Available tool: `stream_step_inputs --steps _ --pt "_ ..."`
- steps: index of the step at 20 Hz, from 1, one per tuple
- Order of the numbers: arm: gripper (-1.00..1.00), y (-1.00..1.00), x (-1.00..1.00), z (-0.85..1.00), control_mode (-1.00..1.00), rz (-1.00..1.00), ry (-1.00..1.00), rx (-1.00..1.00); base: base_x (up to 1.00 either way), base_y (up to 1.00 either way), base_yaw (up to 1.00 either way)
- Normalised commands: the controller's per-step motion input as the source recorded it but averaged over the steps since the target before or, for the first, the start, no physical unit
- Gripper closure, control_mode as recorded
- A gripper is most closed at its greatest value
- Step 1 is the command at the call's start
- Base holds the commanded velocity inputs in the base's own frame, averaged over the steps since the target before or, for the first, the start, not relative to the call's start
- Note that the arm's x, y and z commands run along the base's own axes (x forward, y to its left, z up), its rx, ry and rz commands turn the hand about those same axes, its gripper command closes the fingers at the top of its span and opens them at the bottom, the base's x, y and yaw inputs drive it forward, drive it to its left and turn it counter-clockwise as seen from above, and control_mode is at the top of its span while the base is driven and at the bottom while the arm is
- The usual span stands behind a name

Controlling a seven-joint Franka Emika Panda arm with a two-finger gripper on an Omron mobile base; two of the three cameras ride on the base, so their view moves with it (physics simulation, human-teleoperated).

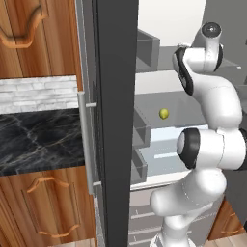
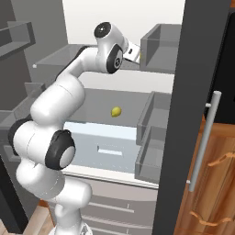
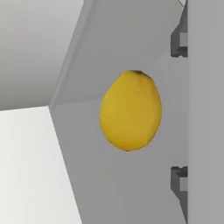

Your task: Grab the lemons from the fridge, place them in the blender, close the lid, and turn on the blender to create a marinade.

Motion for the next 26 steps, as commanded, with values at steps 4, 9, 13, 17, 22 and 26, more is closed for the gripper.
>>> stream_step_inputs --steps 4,9,13,17,22,26 --pt "-1.0 -0.24 0.37 -0.1 -1.0 0.0 0.0 0.0 0.0 0.0 0.0" --pt "-1.0 -0.11 0.49 -0.19 -1.0 0.0 0.0 0.0 0.0 0.0 0.0" --pt "1.0 -0.02 0.43 -0.28 -1.0 0.0 0.0 0.0 0.0 0.0 0.0" --pt "1.0 0.0 0.09 -0.36 -1.0 0.0 -0.02 -0.03 0.0 0.0 0.0" --pt "1.0 0.0 -0.37 -0.04 -1.0 0.02 -0.03 0.0 0.0 0.0 0.0" --pt "1.0 0.03 -0.86 0.0 -1.0 0.07 -0.19 0.0 0.0 0.0 0.0"
